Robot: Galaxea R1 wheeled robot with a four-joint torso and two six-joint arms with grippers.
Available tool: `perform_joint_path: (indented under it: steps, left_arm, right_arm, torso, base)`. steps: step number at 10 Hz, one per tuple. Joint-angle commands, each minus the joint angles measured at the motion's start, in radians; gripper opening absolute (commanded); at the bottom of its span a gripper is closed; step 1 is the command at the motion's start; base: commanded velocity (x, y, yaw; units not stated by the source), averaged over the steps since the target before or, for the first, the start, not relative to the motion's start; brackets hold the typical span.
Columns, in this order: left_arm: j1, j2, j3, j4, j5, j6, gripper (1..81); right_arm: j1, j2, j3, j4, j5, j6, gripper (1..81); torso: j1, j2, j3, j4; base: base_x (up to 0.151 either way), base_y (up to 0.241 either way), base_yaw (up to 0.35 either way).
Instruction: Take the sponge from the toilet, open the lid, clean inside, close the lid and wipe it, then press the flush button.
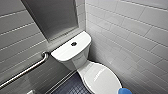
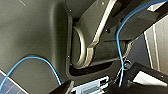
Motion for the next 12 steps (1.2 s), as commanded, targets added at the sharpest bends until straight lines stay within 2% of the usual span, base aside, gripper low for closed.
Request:
perform_joint_path:
  steps: [1,3,5,6,8,9,12]
  left_arm:
    - [0.028,-0.026,0.039,0.007,0.087,0.006,81.1]
    - [0.028,-0.026,0.05,0.007,0.088,0.006,81.1]
    - [0.028,-0.026,0.05,0.007,0.085,0.006,81.1]
    - [0.028,-0.028,0.05,0.007,0.082,0.006,81.1]
    - [0.027,-0.026,0.047,0.007,0.081,0.008,81.1]
    - [0.027,-0.026,0.047,0.007,0.079,0.006,81.1]
    - [0.027,-0.025,0.045,0.007,0.078,0.006,81.1]
  right_arm:
    - [-0.137,-0.083,0.035,0.016,-0.02,0.009,1.0]
    - [-0.22,-0.167,0.138,0.013,-0.017,0.011,1.0]
    - [-0.239,-0.336,0.427,-0.001,0.092,-0.003,1.0]
    - [-0.217,-0.4,0.53,-0.014,0.115,-0.014,1.0]
    - [-0.131,-0.453,0.627,-0.025,0.1,-0.045,1.0]
    - [-0.079,-0.457,0.647,-0.024,0.059,-0.06,1.0]
    - [0.056,-0.43,0.646,-0.025,-0.023,-0.074,1.0]
  torso:
    - [0.0,0.0,0.0,0.0]
    - [0.0,0.0,0.0,0.0]
    - [0.0,0.0,0.0,0.0]
    - [0.0,0.0,0.0,0.0]
    - [0.0,0.0,0.0,0.0]
    - [0.0,0.0,0.0,0.0]
    - [0.0,0.0,0.0,0.0]
  base:
    - [0.0,0.0,0.0]
    - [0.0,0.0,0.0]
    - [0.0,0.0,0.0]
    - [0.0,0.0,0.0]
    - [0.0,0.0,0.0]
    - [0.0,0.0,0.0]
    - [0.0,0.0,0.0]
